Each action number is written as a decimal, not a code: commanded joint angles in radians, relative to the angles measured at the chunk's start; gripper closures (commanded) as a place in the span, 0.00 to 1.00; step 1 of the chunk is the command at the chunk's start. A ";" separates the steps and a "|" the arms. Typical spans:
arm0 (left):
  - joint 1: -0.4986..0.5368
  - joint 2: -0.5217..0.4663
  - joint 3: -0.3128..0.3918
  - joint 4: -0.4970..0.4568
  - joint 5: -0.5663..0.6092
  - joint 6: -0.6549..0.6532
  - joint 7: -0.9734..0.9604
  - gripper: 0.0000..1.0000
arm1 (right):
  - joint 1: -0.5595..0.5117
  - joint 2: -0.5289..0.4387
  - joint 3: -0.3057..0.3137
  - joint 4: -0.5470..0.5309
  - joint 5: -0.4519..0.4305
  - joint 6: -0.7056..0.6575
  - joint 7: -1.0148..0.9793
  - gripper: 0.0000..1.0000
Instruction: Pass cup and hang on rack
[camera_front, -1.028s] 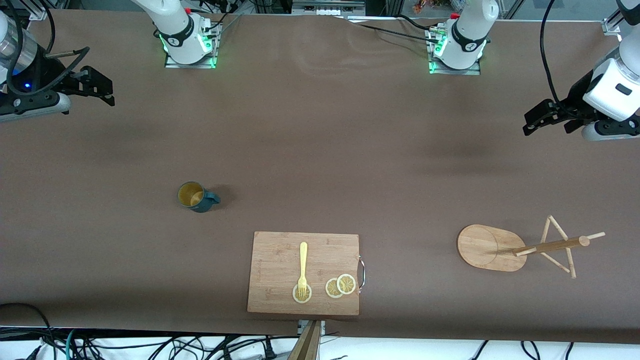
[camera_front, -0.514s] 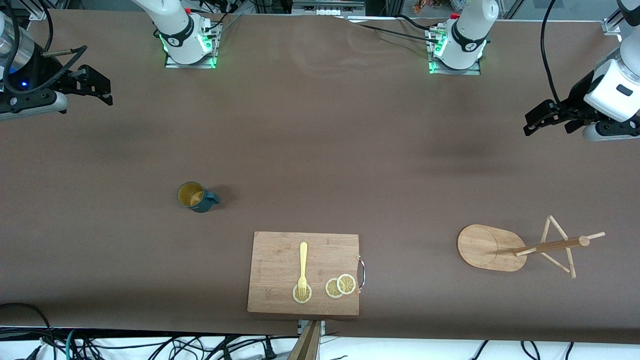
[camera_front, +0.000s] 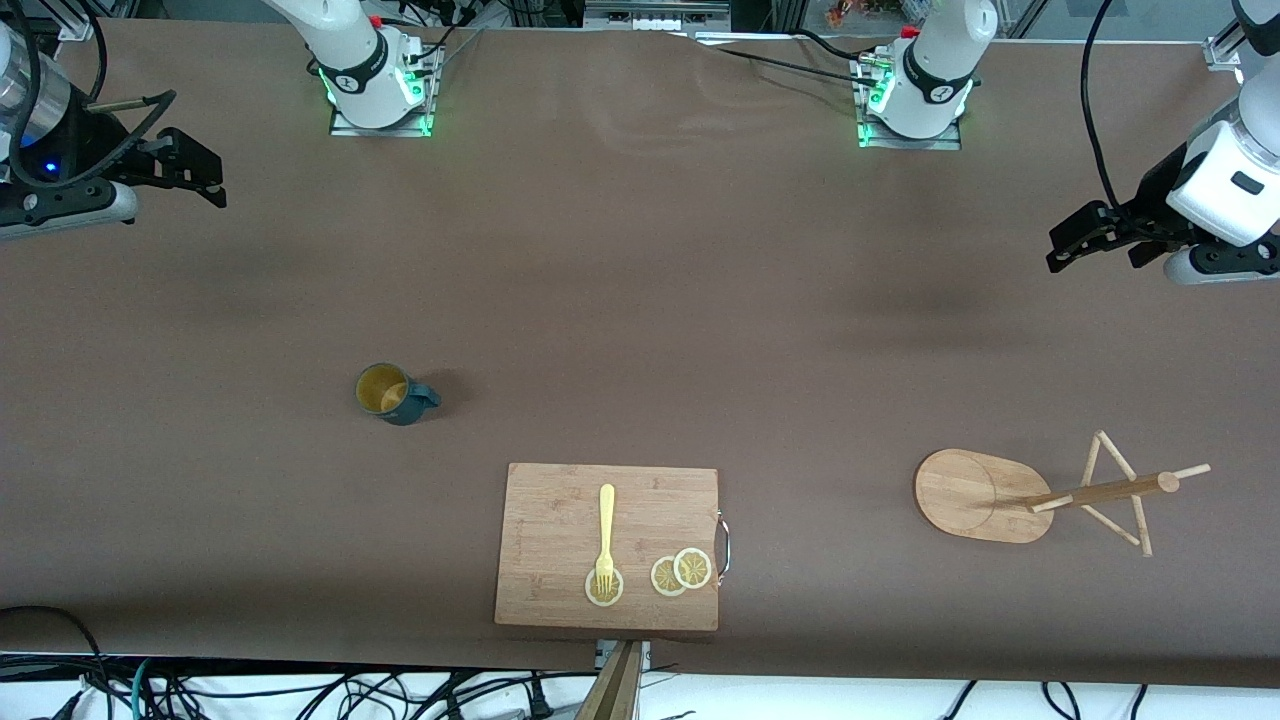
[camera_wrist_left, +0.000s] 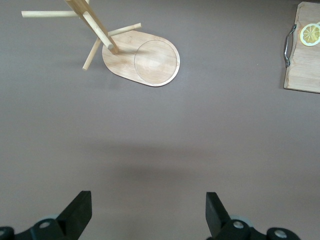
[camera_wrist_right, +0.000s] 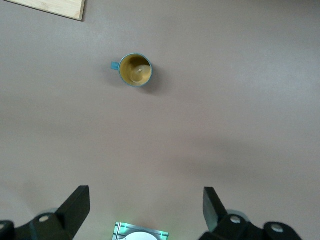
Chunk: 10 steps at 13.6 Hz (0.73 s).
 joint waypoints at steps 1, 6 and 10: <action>0.014 -0.005 -0.006 -0.004 -0.023 0.008 -0.003 0.00 | -0.014 -0.004 0.015 0.010 -0.015 -0.022 0.015 0.00; 0.015 0.001 -0.006 -0.002 -0.023 0.008 -0.003 0.00 | -0.014 -0.004 0.015 0.010 -0.015 -0.022 0.015 0.00; 0.015 0.001 -0.006 -0.002 -0.023 0.010 -0.001 0.00 | -0.014 0.000 0.013 0.003 -0.015 -0.018 0.015 0.00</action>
